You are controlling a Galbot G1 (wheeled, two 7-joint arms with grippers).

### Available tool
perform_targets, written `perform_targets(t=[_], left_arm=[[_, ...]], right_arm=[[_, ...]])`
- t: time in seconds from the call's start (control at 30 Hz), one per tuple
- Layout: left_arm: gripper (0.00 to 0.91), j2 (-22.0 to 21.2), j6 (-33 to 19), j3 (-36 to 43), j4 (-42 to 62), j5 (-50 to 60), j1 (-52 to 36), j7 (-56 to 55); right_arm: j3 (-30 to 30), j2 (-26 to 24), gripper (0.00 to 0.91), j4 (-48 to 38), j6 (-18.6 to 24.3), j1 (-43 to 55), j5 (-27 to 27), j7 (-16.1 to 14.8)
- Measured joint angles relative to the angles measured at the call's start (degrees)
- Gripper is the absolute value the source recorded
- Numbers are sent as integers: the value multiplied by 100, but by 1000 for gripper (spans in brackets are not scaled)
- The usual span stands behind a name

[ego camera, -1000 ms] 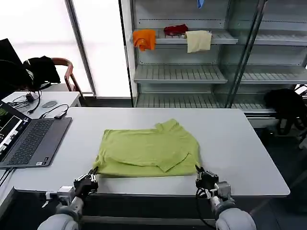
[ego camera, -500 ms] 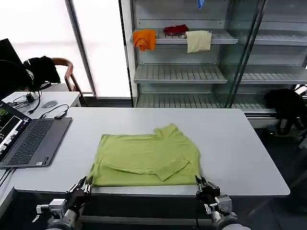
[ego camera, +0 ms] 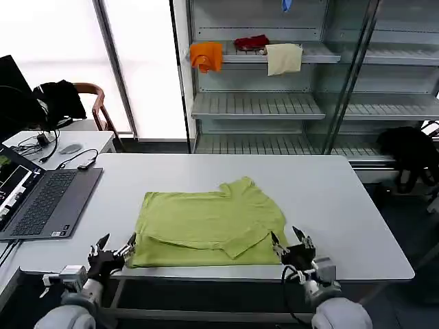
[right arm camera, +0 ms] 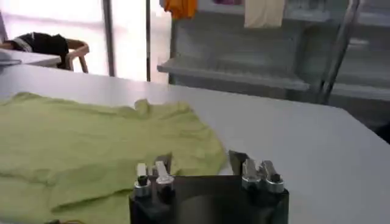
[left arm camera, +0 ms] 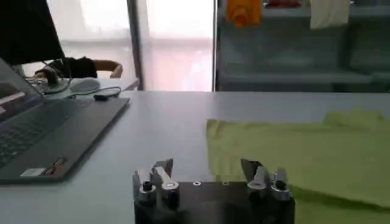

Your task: Fold and organize the clothes.

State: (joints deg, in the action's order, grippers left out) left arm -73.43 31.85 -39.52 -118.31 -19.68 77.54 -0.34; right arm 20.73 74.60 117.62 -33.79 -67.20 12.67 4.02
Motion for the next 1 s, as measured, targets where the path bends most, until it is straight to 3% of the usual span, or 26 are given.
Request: perform_targets(t=[0.57, 1.0], left_arm=[[907, 360, 107, 990, 2159, -1, -2389, 185], [907, 223, 123, 1361, 3303, 307, -3227, 372]], right_arm=[[-232, 920, 907, -2947, 56, 2591, -237, -369], [-223, 1478, 907, -4583, 139, 3495, -726, -429]])
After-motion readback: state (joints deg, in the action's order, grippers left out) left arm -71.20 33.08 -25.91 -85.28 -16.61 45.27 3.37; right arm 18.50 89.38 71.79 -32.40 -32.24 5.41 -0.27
